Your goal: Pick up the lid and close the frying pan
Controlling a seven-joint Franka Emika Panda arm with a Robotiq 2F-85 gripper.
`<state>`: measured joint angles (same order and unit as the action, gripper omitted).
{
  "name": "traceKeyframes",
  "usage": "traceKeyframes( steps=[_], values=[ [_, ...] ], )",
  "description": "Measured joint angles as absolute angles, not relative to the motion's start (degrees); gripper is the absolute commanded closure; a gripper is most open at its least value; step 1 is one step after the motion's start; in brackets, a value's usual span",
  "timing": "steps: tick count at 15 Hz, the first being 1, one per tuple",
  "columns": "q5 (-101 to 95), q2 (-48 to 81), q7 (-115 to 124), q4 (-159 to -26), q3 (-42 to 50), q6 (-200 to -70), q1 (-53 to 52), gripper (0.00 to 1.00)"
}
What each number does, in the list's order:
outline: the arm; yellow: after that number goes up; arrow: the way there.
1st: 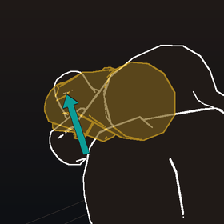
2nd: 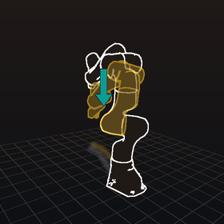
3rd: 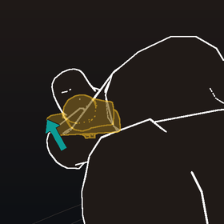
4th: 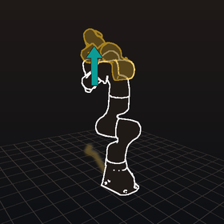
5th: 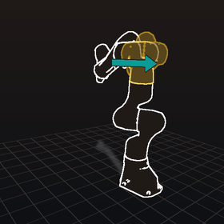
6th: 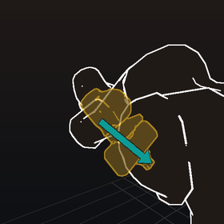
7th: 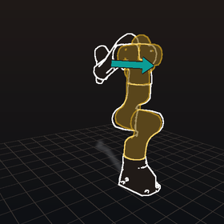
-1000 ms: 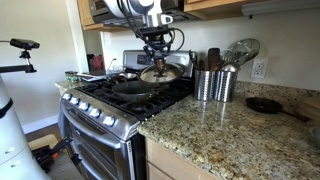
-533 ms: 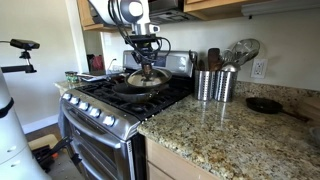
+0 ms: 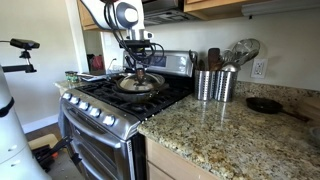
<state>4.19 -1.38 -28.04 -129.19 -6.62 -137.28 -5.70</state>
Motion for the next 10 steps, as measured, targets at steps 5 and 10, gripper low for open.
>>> traceKeyframes(
  steps=[5, 10],
  values=[
    [5.12, 0.77, -28.33, -129.25, -7.44, -137.03, -5.92, 0.80],
    [5.23, 1.35, -28.33, -129.13, -7.90, -137.04, -5.93, 0.80]
  ],
)
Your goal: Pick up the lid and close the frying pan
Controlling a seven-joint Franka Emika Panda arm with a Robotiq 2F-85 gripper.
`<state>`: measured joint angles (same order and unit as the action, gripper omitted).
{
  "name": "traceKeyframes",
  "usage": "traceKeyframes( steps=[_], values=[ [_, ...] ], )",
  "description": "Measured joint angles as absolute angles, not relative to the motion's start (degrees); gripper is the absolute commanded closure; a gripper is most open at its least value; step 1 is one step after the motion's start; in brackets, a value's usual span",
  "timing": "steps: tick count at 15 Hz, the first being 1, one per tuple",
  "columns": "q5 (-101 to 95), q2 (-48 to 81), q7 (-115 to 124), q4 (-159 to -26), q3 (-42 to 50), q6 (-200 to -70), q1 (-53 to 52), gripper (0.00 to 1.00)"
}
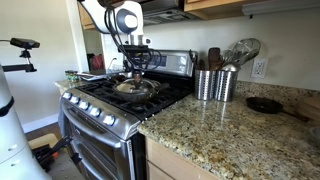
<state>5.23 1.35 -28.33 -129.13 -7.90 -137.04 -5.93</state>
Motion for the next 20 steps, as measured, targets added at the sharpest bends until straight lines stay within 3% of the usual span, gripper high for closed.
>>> traceKeyframes(
  steps=[15, 16, 17, 20],
  values=[
    [5.22, 1.12, -28.38, -129.23, -7.88, -135.75, -5.92, 0.80],
    [5.22, 0.99, -28.38, -129.25, -7.88, -135.37, -5.92, 0.48],
    [5.21, 0.89, -28.38, -129.25, -7.90, -135.05, -5.92, 0.29],
    [5.02, 0.50, -28.38, -130.18, -7.91, -134.71, -5.92, 0.10]
  ],
)
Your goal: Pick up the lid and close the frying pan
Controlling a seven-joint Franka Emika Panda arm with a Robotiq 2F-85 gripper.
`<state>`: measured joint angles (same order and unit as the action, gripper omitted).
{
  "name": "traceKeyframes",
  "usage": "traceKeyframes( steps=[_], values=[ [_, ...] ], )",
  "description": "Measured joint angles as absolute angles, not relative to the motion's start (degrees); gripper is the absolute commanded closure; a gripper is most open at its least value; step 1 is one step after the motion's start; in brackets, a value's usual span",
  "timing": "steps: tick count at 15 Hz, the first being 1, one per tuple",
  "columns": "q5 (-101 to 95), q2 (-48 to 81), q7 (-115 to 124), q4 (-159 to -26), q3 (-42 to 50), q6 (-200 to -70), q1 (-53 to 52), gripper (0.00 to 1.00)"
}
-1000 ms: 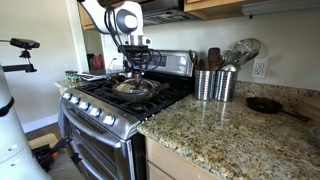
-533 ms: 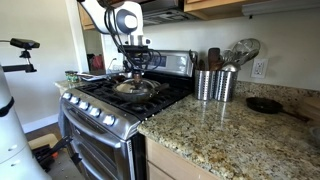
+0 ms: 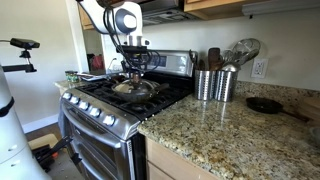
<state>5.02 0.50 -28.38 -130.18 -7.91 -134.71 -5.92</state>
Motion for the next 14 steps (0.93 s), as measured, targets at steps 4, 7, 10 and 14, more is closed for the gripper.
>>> traceKeyframes(
  steps=[4, 7, 10, 14],
  values=[
    [4.52, -0.84, -28.38, -131.79, -7.77, -134.81, -5.92, 0.00],
    [4.26, -3.65, -28.38, -133.28, -7.49, -134.89, -5.90, 0.00],
    [4.26, -7.88, -28.10, -135.26, -6.85, -135.50, -5.89, 0.00],
    [4.33, -14.37, -25.30, -138.60, -5.49, -138.60, -5.88, 0.00]
  ],
)
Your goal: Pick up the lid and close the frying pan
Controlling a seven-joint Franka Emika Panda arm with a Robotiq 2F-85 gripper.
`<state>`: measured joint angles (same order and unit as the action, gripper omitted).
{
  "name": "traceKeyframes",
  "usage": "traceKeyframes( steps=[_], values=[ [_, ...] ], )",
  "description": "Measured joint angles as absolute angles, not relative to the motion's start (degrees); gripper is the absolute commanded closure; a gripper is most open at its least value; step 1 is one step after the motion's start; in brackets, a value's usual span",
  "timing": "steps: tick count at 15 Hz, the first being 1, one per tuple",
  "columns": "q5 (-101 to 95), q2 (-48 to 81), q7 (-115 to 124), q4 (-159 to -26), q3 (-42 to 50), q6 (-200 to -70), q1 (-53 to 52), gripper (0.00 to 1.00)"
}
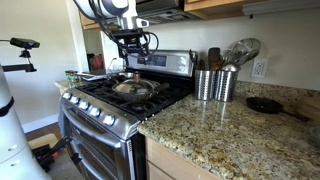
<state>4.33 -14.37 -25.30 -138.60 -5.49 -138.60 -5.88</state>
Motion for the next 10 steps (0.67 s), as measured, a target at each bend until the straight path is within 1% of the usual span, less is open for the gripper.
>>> traceKeyframes(
  steps=[7, 10],
  values=[
    [3.77, -25.90, -16.83, -145.00, -3.80, -144.19, -5.75, 0.00],
    [3.40, -28.13, -15.78, -146.64, -3.74, -144.91, -5.73, 0.00]
  ],
)
